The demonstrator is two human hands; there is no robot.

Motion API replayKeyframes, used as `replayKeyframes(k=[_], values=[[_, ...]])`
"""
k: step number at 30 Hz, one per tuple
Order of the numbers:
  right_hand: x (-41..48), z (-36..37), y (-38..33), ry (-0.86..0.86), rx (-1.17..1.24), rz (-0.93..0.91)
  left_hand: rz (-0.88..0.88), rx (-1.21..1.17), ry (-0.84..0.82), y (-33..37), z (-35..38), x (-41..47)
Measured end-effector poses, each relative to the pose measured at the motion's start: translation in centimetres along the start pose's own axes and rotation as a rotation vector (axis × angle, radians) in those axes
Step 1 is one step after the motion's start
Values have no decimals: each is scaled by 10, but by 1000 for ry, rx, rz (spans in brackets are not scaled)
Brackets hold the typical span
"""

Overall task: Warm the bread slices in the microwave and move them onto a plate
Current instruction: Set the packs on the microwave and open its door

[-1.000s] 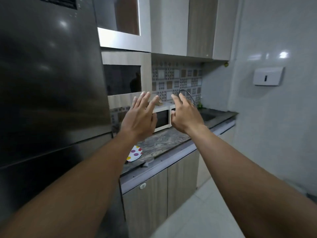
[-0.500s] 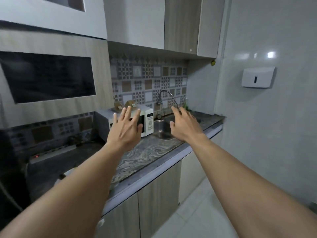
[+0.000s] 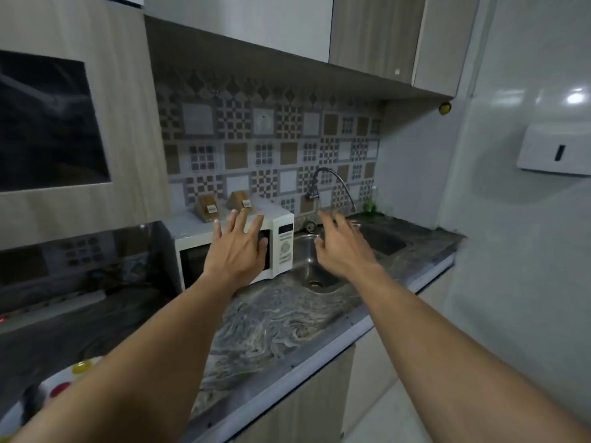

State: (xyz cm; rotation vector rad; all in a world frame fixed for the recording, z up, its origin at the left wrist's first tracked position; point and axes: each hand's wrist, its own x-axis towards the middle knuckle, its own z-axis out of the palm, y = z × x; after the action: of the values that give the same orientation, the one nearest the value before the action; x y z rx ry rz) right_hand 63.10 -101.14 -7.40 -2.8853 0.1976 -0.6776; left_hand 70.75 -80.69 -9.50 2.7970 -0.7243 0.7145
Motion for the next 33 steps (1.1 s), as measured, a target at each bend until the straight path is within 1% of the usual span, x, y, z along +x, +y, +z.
replayKeyframes(k=[6, 11, 16, 21, 26, 29, 31, 33], values=[[106, 52, 38, -28, 67, -50, -53, 19, -30, -12, 66, 94], [183, 102, 74, -60, 96, -83, -93, 22, -55, -16, 121, 156], [264, 167, 96, -106, 146, -192, -142, 49, -28, -17, 180, 205], [331, 228, 105, -236, 187, -315, -263, 35, -24, -18, 242, 234], [374, 267, 109, -285, 182, -431, -464, -213, -48, -18, 290, 254], [391, 283, 110, -286, 161, -507, -620, -355, -56, -19, 312, 264], [398, 290, 112, -288, 144, -563, -727, -439, -89, -19, 323, 270], [401, 295, 115, -278, 138, -603, -783, -505, -112, -18, 332, 275]])
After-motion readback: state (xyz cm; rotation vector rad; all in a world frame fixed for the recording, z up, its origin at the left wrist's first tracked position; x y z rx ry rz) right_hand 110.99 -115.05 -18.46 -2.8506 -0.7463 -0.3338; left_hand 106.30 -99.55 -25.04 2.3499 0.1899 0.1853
